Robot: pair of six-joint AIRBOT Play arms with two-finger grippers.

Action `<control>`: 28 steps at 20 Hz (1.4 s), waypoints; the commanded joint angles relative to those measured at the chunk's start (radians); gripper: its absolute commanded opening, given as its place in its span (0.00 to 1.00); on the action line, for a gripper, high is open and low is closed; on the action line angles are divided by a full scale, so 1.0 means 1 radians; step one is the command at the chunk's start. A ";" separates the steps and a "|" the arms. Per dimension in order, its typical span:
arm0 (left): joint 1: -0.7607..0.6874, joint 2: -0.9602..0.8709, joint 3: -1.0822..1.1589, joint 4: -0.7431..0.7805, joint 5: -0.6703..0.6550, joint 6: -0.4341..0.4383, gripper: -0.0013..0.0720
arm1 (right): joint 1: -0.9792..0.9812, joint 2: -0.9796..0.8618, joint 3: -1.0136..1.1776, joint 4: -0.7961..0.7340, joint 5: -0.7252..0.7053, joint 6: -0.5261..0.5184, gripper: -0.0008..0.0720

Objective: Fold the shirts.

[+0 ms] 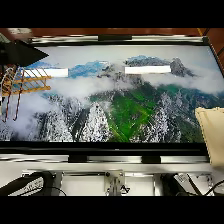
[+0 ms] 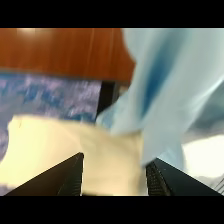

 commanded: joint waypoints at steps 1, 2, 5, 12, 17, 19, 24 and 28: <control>0.000 -0.033 -0.019 0.064 0.001 0.000 0.72 | 0.033 0.125 -0.263 0.224 0.072 -0.005 0.69; -0.003 -0.041 -0.029 0.063 0.001 0.000 0.72 | 0.069 0.158 -0.374 0.344 0.052 -0.004 0.67; -0.023 -0.082 -0.051 0.078 0.000 0.000 0.63 | 0.312 0.214 -0.650 0.611 -0.096 0.045 0.67; -0.275 -0.208 -0.052 0.756 -0.070 -0.300 0.48 | 1.220 0.019 -0.601 0.149 -0.563 0.183 0.67; -0.380 -0.252 -0.052 0.845 -0.043 -0.359 0.94 | 1.468 -0.244 -0.360 -0.239 -0.263 0.083 0.68; -0.376 -0.268 -0.052 0.845 -0.043 -0.396 0.93 | 1.470 -0.269 -0.347 -0.193 -0.269 0.083 0.68; -0.376 -0.270 -0.052 0.845 -0.043 -0.396 0.93 | 1.470 -0.268 -0.348 -0.164 -0.268 0.084 0.68; -0.376 -0.276 -0.052 0.844 -0.043 -0.396 0.93 | 1.470 -0.268 -0.348 -0.165 -0.268 0.084 0.68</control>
